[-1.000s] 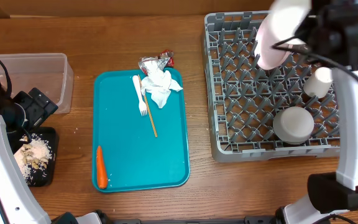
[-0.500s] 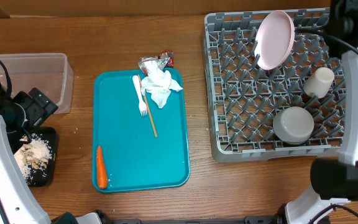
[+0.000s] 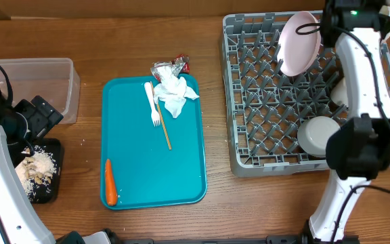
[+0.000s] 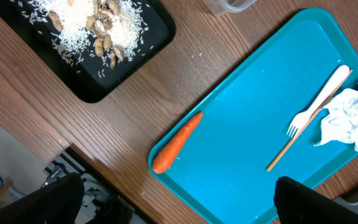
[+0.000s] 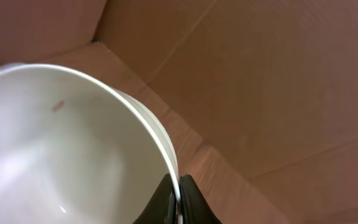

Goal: Sort waste into correct bins and load items into the dishwasher rack

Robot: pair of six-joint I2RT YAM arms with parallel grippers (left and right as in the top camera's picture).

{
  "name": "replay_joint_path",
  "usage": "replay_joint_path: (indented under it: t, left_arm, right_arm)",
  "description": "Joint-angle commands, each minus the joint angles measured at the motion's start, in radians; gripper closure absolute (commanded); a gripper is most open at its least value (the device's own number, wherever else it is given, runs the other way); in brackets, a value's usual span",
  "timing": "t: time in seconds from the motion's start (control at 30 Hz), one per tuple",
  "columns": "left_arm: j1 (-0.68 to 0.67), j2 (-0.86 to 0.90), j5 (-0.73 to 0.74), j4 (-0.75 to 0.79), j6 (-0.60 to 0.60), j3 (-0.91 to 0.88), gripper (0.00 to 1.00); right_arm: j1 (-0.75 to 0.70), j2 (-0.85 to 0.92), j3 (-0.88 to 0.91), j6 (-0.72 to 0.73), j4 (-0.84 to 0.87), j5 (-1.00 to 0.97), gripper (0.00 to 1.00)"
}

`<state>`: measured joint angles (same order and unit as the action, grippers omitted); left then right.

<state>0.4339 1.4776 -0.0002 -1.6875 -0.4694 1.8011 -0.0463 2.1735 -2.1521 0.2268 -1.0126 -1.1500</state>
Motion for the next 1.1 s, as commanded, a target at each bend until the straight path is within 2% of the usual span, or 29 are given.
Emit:
replay_joint_path:
  t: [0.0, 0.27, 0.43, 0.57, 0.77, 1.07]
  left_arm:
    - [0.004, 0.006, 0.0, -0.002, -0.01, -0.003, 0.0]
    - [0.004, 0.006, 0.0, -0.002, -0.01, -0.003, 0.0]
    - [0.004, 0.006, 0.0, -0.002, -0.01, -0.003, 0.0]
    - [0.004, 0.006, 0.0, -0.002, -0.01, -0.003, 0.0]
    - [0.004, 0.006, 0.0, -0.002, -0.01, -0.003, 0.0]
    - [0.004, 0.006, 0.0, -0.002, -0.01, -0.003, 0.0]
  right_arm:
    - [-0.034, 0.038, 0.0, -0.114, 0.029, -0.102, 0.96]
    - [-0.079, 0.068, 0.046, -0.128, 0.06, -0.1, 0.96]
    - [-0.079, 0.071, 0.069, -0.179, 0.056, 0.038, 0.93]
    - [-0.078, 0.076, 0.071, -0.179, 0.038, 0.058, 0.92]
    - [-0.078, 0.076, 0.071, -0.179, -0.019, 0.257, 0.87]
    - [-0.061, 0.068, 0.069, -0.183, -0.052, 0.487, 0.86]
